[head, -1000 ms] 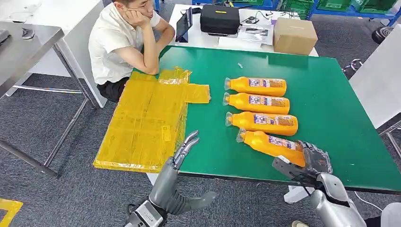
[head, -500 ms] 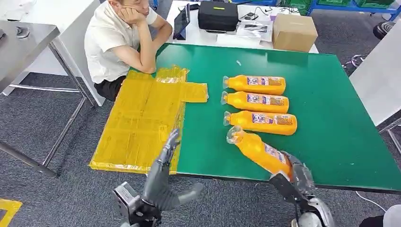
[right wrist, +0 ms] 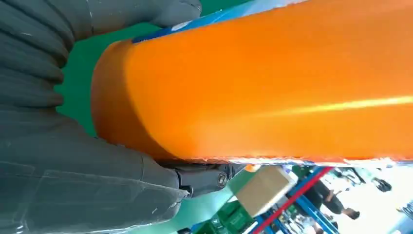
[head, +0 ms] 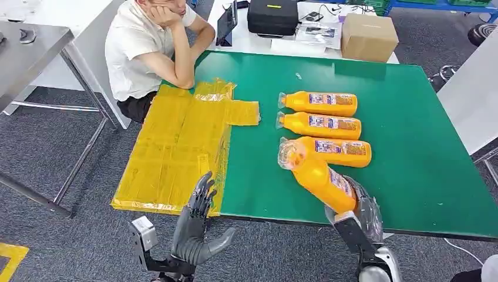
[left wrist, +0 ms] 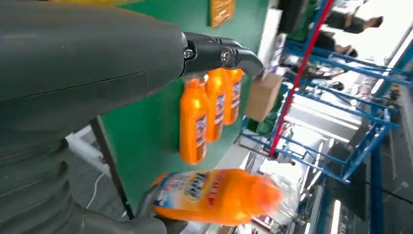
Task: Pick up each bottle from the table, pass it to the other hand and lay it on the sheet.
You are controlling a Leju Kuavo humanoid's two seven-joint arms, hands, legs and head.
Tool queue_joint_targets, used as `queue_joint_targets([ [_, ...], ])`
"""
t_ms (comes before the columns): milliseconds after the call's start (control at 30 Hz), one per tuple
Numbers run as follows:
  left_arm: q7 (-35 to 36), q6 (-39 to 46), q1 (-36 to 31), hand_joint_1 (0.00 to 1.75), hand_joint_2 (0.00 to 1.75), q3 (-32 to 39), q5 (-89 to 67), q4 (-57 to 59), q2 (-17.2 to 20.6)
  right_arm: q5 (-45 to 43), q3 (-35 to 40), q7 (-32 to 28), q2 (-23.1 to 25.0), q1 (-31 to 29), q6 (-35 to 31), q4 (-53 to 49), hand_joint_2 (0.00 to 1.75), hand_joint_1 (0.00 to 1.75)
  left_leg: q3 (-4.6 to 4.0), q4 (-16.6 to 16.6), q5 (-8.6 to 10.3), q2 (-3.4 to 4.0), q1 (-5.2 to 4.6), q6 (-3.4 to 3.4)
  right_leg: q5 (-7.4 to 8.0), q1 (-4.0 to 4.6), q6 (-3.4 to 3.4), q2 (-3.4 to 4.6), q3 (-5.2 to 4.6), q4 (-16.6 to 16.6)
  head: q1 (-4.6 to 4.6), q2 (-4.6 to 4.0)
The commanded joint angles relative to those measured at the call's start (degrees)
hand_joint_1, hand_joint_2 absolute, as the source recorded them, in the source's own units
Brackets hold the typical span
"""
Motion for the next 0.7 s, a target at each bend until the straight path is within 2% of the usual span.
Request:
queue_joint_targets([
  [33, 0.49, -0.27, -2.21, 0.0, 1.75, -1.05, 0.88, 5.83, 0.66, -0.78, 1.12, -0.32, 1.87, -2.66, -0.35, -0.05, 1.75, 1.75, 0.15, -0.08, -0.01, 0.09, 0.01, -0.11, 0.0, 0.01, -0.12, 0.12, 0.07, -0.03, 0.0, 0.0],
  [200, 0.4, -0.17, -3.29, 0.0, 1.75, -1.13, 0.54, 5.95, 0.3, -2.86, 2.5, -0.58, 3.17, -3.62, 0.06, -0.27, 1.75, 1.75, 0.05, -0.04, 0.0, 0.1, 0.01, -0.06, 0.01, 0.0, -0.07, 0.12, -0.01, 0.01, 0.02, 0.0],
  [333, 3.15, -3.92, -6.0, 0.0, 1.75, -1.77, 0.75, 8.91, -0.48, -3.85, 9.3, -0.83, 4.09, -6.81, 3.94, 2.72, 1.75, 1.75, 0.06, -0.04, 0.0, 0.19, 0.02, -0.11, 0.04, 0.01, -0.12, 0.22, -0.01, 0.02, 0.02, 0.0],
  [700, 5.22, -7.16, -11.44, 0.0, 1.75, -0.98, 1.1, 13.68, -4.02, -3.05, 21.48, -1.12, 6.58, -10.32, 3.74, 8.2, 1.75, 1.75, 0.17, -0.07, -0.01, 0.19, 0.05, -0.12, 0.02, 0.04, -0.14, 0.23, 0.05, 0.08, 0.02, 0.0],
])
